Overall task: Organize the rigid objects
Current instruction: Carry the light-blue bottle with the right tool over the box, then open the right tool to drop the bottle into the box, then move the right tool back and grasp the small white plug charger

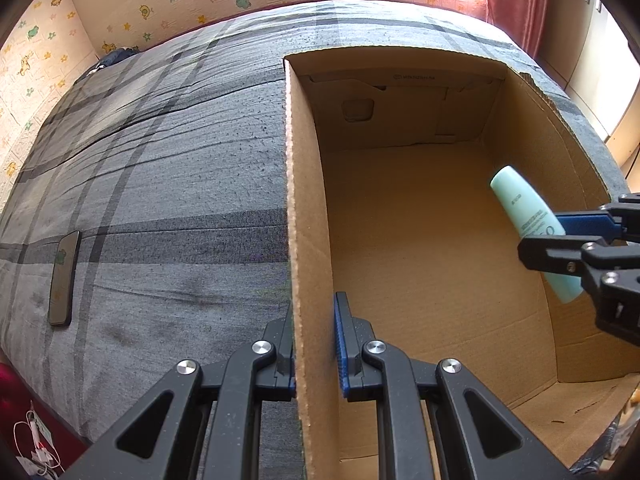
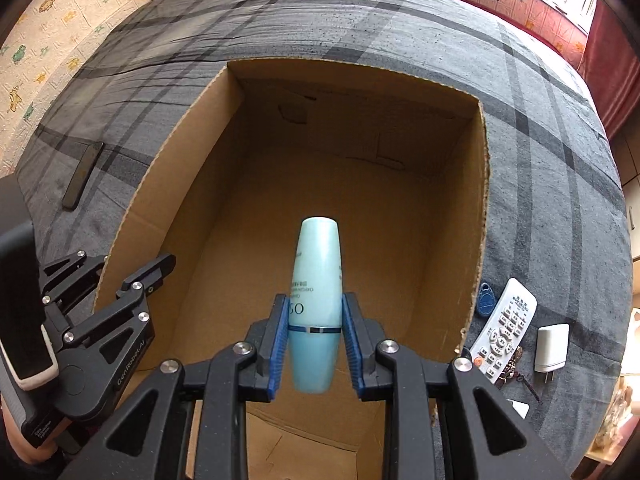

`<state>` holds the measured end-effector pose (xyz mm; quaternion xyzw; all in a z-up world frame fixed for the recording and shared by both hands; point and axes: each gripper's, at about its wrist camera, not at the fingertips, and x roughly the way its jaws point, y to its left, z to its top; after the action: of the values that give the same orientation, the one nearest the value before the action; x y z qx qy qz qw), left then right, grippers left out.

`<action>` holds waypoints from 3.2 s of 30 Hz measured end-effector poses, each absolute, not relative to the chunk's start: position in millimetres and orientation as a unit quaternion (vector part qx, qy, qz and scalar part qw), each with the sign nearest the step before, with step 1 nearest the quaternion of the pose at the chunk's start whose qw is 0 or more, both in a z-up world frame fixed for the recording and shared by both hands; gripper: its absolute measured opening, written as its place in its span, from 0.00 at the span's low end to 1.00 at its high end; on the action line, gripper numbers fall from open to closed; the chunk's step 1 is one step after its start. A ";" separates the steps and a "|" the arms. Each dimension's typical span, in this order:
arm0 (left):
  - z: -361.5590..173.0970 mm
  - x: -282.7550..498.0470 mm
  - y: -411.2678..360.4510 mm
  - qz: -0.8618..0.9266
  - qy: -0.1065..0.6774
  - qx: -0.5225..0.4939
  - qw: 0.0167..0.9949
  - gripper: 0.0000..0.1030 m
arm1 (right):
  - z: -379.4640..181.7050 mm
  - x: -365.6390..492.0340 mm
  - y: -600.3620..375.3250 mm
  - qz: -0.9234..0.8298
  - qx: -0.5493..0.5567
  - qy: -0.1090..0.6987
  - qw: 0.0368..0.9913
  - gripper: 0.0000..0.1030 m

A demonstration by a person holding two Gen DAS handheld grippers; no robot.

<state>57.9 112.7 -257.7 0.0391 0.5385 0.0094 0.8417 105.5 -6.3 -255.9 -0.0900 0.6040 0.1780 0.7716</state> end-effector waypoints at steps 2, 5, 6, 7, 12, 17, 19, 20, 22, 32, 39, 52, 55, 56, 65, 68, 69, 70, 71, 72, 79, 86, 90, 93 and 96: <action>-257.6 57.9 113.0 0.009 0.538 0.039 0.842 0.15 | -268.1 108.7 -1.9 0.178 -0.090 0.617 0.761 0.26; -257.7 57.9 113.3 0.009 0.539 0.039 0.842 0.15 | -283.0 111.4 4.0 0.174 -0.096 0.631 0.750 0.26; -257.6 57.9 113.3 0.009 0.539 0.039 0.842 0.15 | -287.1 112.2 5.7 0.173 -0.097 0.635 0.747 0.26; -257.7 57.9 113.4 0.009 0.539 0.039 0.842 0.15 | -290.6 112.8 7.2 0.173 -0.097 0.638 0.744 0.26; -257.8 57.9 113.8 0.009 0.539 0.038 0.842 0.15 | -303.7 114.1 13.2 0.173 -0.097 0.652 0.732 0.26; -258.5 57.9 113.2 0.009 0.538 0.038 0.842 0.15 | -308.6 120.2 6.6 0.172 -0.091 0.658 0.727 0.27; -258.5 57.9 113.2 0.009 0.538 0.037 0.842 0.15 | -308.9 125.4 4.0 0.171 -0.086 0.660 0.726 0.27; -258.5 57.8 113.4 0.009 0.538 0.038 0.842 0.15 | -308.6 127.7 3.1 0.171 -0.084 0.660 0.726 0.27; -258.5 57.8 113.6 0.009 0.538 0.039 0.842 0.15 | -307.9 128.9 1.6 0.173 -0.081 0.660 0.727 0.28; -258.4 58.4 114.5 0.009 0.539 0.038 0.841 0.15 | -281.3 117.4 -13.3 0.185 -0.067 0.632 0.749 0.28; -257.8 58.7 115.2 0.009 0.540 0.038 0.841 0.15 | -249.9 102.3 -28.2 0.194 -0.056 0.602 0.772 0.35; -258.2 59.9 114.8 0.010 0.541 0.042 0.840 0.15 | -167.7 60.3 -77.9 0.143 0.002 0.517 0.844 0.89; -258.1 59.8 114.2 0.010 0.541 0.042 0.840 0.15 | -160.7 56.8 -102.3 0.117 0.016 0.507 0.854 0.90; -258.2 59.9 114.1 0.010 0.541 0.043 0.840 0.15 | -160.2 56.5 -109.4 0.111 0.019 0.508 0.854 0.93; -258.6 60.5 115.4 0.012 0.542 0.041 0.839 0.16 | -170.8 49.3 -168.2 0.032 0.014 0.503 0.863 0.99; -258.6 60.5 115.1 0.012 0.541 0.042 0.840 0.16 | -181.4 49.3 -185.9 0.010 0.012 0.510 0.860 0.99; -258.7 60.2 115.0 0.012 0.541 0.042 0.840 0.16 | -185.2 49.6 -191.6 0.000 0.012 0.512 0.859 0.99; -258.8 60.2 115.0 0.012 0.541 0.043 0.840 0.16 | -189.4 50.1 -197.1 -0.008 0.013 0.514 0.858 0.99; -258.7 60.0 114.8 0.013 0.541 0.043 0.840 0.16 | -194.5 51.0 -202.6 -0.014 0.016 0.517 0.856 0.99; -258.7 59.8 114.9 0.013 0.541 0.043 0.840 0.16 | -200.4 51.8 -208.8 -0.019 0.021 0.520 0.854 0.99; -258.8 59.5 114.9 0.014 0.540 0.042 0.840 0.16 | -243.6 54.3 -236.8 -0.048 0.042 0.551 0.832 0.99; -258.5 59.4 114.4 0.014 0.540 0.041 0.840 0.16 | -276.7 53.7 -249.9 -0.059 0.039 0.566 0.821 0.98; -258.3 59.3 114.6 0.013 0.540 0.039 0.841 0.15 | -290.1 53.5 -254.7 -0.061 0.045 0.580 0.811 0.95; -258.1 59.1 114.2 0.013 0.539 0.039 0.841 0.15 | -296.5 54.3 -257.0 -0.054 0.052 0.591 0.803 0.82; -258.1 58.8 114.4 0.013 0.539 0.038 0.841 0.15 | -301.2 53.9 -255.7 -0.049 0.052 0.600 0.797 0.69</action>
<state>58.8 114.4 -258.1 0.0380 0.5393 0.0127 0.8412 53.9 -255.7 -301.2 0.0518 0.5998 -0.0494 0.7969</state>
